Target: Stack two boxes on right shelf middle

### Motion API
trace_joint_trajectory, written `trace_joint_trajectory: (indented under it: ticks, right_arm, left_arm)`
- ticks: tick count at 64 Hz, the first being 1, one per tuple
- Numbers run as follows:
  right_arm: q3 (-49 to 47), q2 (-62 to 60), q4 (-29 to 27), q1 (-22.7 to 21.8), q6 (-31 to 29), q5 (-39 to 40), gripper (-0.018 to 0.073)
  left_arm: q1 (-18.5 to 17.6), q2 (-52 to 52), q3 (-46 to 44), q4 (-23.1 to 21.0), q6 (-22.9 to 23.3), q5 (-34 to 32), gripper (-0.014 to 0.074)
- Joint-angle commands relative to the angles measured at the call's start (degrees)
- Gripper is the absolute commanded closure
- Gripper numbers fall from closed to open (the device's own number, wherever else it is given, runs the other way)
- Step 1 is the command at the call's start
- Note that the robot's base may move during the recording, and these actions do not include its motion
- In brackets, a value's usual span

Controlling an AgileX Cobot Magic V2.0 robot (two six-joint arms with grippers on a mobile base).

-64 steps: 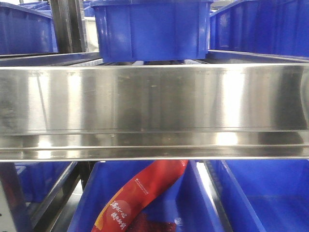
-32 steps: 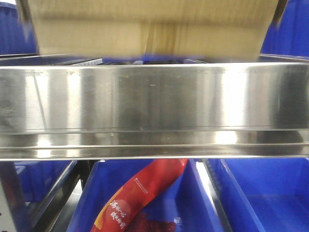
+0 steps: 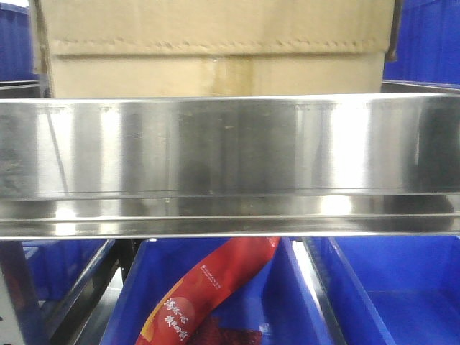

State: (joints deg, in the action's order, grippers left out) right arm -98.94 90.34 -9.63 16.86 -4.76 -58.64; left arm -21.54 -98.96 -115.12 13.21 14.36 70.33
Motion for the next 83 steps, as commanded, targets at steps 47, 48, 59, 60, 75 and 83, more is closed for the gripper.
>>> trace_joint_trajectory:
  ticks: [47,48,59,60,75,83]
  right_arm:
    - [15.9,-24.4,1.0,-0.2,-0.7,6.8,0.0713]
    - [17.1,-25.4,1.0,-0.2,-0.7,7.4,0.0713]
    - [33.5,-34.3,1.0,-0.2,-1.8,18.5,0.0713]
    - [34.8,-35.1,1.0,-0.2,-1.8,19.5,0.0713]
    - [55.7,-47.8,1.0,-0.2,-3.7,34.6,0.0713]
    - [63.7,-53.9,1.0,-0.2,-4.3,40.4,0.0713]
  left_arm:
    - [0.3,25.1,20.3,0.1,-2.5,-4.3,0.0707]
    - [0.3,26.0,21.6,0.1,-2.5,-5.2,0.0707]
    - [0.3,37.4,39.5,0.1,-2.5,-19.4,0.0707]
    - [0.3,38.4,41.0,0.1,-2.5,-20.7,0.0707]
    - [0.3,54.7,65.2,-0.9,-2.5,-40.3,0.0707]
    - [0.3,62.3,75.1,-2.2,-2.2,-47.5,0.0707]
